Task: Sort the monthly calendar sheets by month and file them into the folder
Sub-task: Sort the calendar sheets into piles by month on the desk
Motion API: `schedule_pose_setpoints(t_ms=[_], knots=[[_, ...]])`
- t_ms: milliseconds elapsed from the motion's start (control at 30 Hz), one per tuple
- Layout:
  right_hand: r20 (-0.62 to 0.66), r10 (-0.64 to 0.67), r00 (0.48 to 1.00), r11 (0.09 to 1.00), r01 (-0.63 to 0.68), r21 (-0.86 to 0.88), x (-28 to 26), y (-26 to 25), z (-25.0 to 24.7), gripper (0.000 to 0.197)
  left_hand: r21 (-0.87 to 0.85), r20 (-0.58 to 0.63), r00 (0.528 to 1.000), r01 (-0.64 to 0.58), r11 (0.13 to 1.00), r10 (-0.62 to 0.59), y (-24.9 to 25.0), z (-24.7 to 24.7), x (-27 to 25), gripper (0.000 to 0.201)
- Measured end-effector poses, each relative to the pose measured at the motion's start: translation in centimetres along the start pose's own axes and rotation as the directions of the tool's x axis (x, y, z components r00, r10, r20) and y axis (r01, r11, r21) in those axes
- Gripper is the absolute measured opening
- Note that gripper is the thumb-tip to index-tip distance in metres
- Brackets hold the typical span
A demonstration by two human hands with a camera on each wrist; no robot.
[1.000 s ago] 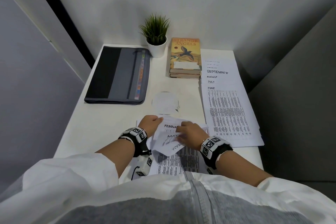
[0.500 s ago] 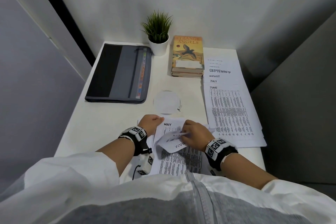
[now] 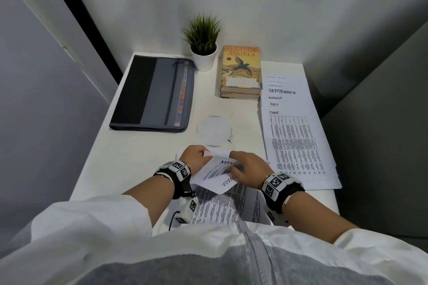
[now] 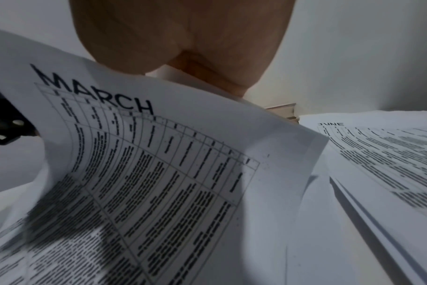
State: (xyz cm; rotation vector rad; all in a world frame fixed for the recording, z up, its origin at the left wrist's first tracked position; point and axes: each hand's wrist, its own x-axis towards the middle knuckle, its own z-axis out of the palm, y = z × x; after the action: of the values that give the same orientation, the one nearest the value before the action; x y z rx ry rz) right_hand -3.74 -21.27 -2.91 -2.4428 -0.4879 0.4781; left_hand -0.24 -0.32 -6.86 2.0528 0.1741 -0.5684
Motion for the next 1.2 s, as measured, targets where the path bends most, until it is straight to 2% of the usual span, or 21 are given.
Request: schedule_pose_setpoints(t_ms=[100, 200, 267, 367, 433, 533, 700, 800, 867, 933, 1000, 1100, 1200], knots=[[-0.013, -0.074, 0.997, 0.996, 0.073, -0.052, 0.2, -0.1, 0.3, 0.012, 0.0, -0.043, 0.999, -0.027, 1.0, 0.027, 0.0, 0.2, -0.1, 0.016], [0.013, -0.071, 0.997, 0.995, 0.072, -0.073, 0.5, 0.0, 0.7, 0.01, -0.006, -0.069, 0.996, -0.05, 0.999, 0.049, 0.0, 0.3, -0.4, 0.013], [0.018, -0.067, 0.998, 0.994, 0.068, -0.081, 0.5, 0.2, 1.1, 0.008, -0.011, -0.067, 0.994, -0.085, 0.996, 0.084, -0.1, 0.1, -0.6, 0.019], [-0.029, -0.061, 0.998, 0.993, 0.058, -0.102, 0.5, 0.6, 1.5, 0.013, 0.096, -0.015, 0.99, -0.135, 0.986, 0.137, 0.0, 0.1, -0.6, 0.033], [-0.052, -0.066, 0.996, 0.992, 0.06, -0.11, 0.5, 0.7, 1.6, 0.014, 0.121, 0.004, 0.99, -0.139, 0.983, 0.14, 0.0, 0.0, -0.5, 0.034], [0.007, -0.093, 0.996, 0.988, 0.093, -0.12, 0.6, 0.5, 1.3, 0.007, 0.206, 0.001, 0.984, -0.175, 0.963, 0.178, 0.1, -0.2, -0.5, 0.021], [0.125, -0.029, 0.992, 0.975, 0.056, -0.216, 1.5, -0.2, 0.2, 0.007, 0.32, 0.055, 0.986, -0.167, 0.933, 0.157, 1.2, -0.4, -0.3, 0.014], [0.227, -0.025, 0.974, 0.944, 0.097, -0.314, 2.3, -0.7, -0.9, 0.01, 0.434, 0.029, 0.973, -0.217, 0.875, 0.228, 1.9, -0.8, -0.6, 0.006], [0.297, -0.016, 0.955, 0.915, 0.134, -0.381, 2.8, -1.0, -1.5, 0.007, 0.348, 0.011, 0.965, -0.248, 0.904, 0.26, 2.2, -1.0, -1.1, 0.007], [0.346, -0.017, 0.938, 0.889, 0.172, -0.424, 3.2, -1.3, -1.8, 0.013, 0.139, -0.007, 0.975, -0.218, 0.966, 0.221, 2.5, -0.9, -1.7, 0.011], [0.39, -0.02, 0.92, 0.872, 0.207, -0.443, 3.2, -1.6, -1.6, 0.01, 0.011, -0.058, 0.987, -0.15, 0.989, 0.15, 2.6, -0.7, -2.3, 0.013], [0.423, -0.034, 0.906, 0.868, 0.236, -0.436, 2.9, -2.0, -0.7, 0.006, -0.067, -0.073, 0.995, -0.073, 0.995, 0.069, 2.3, 0.0, -2.6, 0.018], [0.362, -0.092, 0.928, 0.909, 0.226, -0.35, 2.3, -2.1, 0.2, 0.014, -0.112, -0.007, 1.0, -0.028, 0.993, 0.027, 1.6, 0.8, -3.0, 0.03]])
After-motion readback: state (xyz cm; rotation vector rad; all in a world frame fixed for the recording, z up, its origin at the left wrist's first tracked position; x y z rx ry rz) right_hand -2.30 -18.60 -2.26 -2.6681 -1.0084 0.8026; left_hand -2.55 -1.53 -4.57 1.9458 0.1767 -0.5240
